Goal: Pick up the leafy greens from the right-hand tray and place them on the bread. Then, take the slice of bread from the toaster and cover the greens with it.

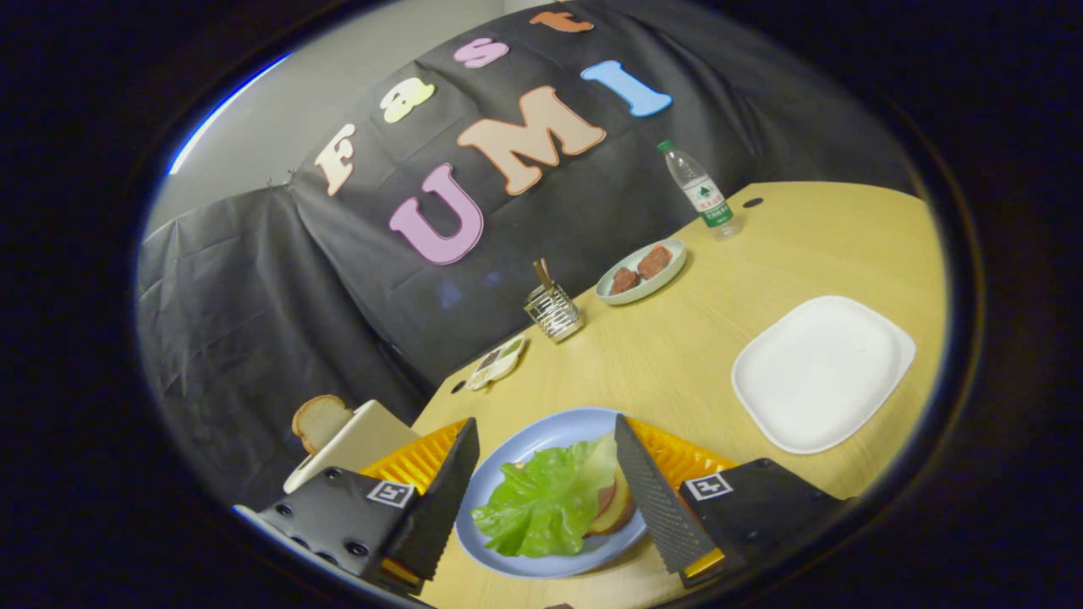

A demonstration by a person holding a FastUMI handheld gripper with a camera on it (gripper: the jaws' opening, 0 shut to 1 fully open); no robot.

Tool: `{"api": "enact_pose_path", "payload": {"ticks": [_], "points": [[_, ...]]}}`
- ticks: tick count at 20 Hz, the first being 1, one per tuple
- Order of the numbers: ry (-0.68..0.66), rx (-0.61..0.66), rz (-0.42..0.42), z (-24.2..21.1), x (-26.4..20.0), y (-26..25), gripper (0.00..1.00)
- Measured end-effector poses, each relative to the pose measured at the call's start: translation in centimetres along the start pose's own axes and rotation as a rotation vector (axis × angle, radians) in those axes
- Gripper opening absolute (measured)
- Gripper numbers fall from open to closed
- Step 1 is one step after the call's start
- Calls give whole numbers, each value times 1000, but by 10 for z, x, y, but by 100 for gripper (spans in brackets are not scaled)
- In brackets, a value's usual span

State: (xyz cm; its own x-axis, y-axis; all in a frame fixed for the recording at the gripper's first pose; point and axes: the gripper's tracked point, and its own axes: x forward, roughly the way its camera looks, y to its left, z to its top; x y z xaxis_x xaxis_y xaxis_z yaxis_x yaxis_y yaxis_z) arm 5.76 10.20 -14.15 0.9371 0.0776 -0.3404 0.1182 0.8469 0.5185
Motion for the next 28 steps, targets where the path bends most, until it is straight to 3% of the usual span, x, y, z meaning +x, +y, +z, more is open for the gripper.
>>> {"api": "enact_pose_path", "payload": {"ticks": [4, 9, 21, 28], "points": [[-46, -117, -5, 18, -12, 6, 100], [-56, -231, 50, 24, -27, 36, 100], [16, -381, 334, 1, -52, 190, 100], [107, -359, 436, -20, -41, 266, 99]]}}
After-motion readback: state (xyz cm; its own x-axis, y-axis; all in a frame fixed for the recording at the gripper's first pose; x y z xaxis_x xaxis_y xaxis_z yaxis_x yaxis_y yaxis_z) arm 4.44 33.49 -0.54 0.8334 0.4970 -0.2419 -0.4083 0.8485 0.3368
